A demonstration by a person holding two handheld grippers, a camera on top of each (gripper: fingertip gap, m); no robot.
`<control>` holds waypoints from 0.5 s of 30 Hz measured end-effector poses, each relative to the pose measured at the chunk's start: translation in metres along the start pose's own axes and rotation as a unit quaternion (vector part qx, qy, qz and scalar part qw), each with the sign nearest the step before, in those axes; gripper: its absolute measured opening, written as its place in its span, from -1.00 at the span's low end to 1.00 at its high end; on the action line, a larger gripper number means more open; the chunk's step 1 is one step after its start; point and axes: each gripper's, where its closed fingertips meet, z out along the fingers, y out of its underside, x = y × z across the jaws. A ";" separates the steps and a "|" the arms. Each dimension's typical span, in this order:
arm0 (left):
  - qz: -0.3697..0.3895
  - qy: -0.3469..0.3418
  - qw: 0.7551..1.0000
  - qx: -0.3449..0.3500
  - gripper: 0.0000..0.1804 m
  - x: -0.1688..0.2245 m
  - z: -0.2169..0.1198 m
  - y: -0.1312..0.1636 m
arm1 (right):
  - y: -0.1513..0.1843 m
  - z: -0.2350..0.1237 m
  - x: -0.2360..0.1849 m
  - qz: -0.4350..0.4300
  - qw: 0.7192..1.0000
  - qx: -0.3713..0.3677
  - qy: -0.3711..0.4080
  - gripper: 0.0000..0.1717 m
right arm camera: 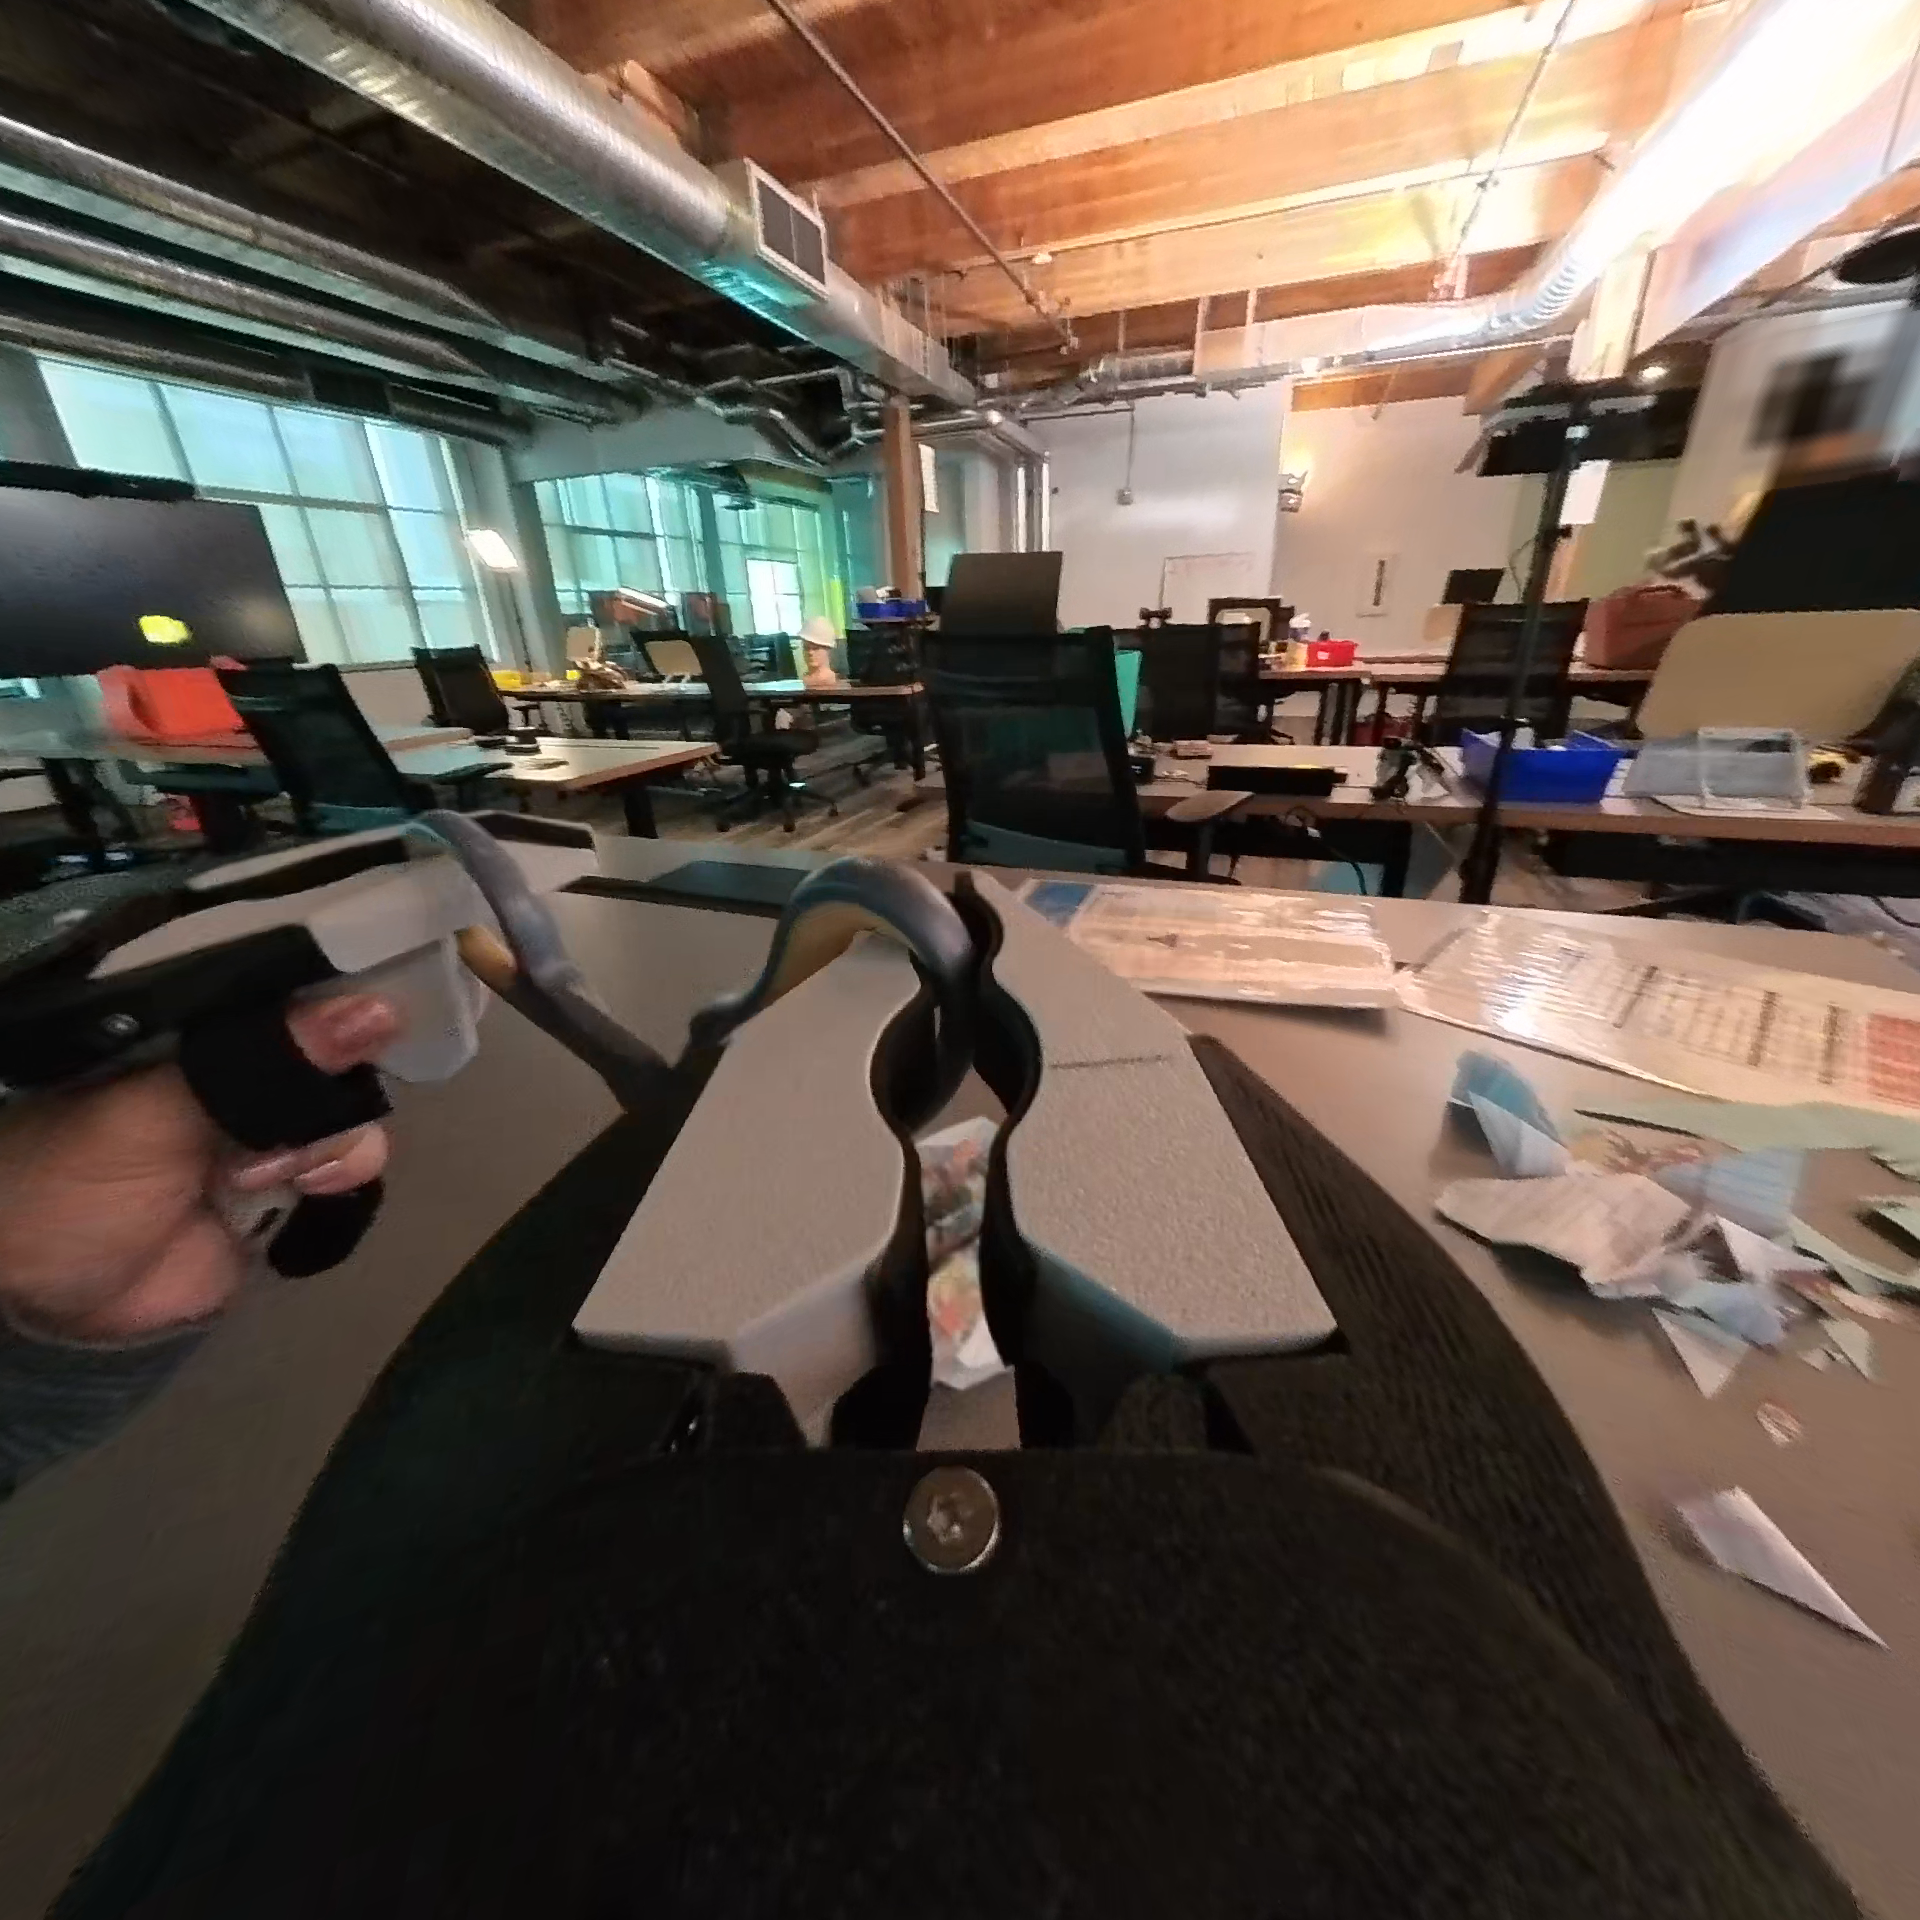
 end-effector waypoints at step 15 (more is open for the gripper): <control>0.059 -0.025 0.998 0.005 -1.00 0.006 0.013 0.000 | -0.001 0.022 -0.010 -0.032 0.999 0.015 -0.003 -1.00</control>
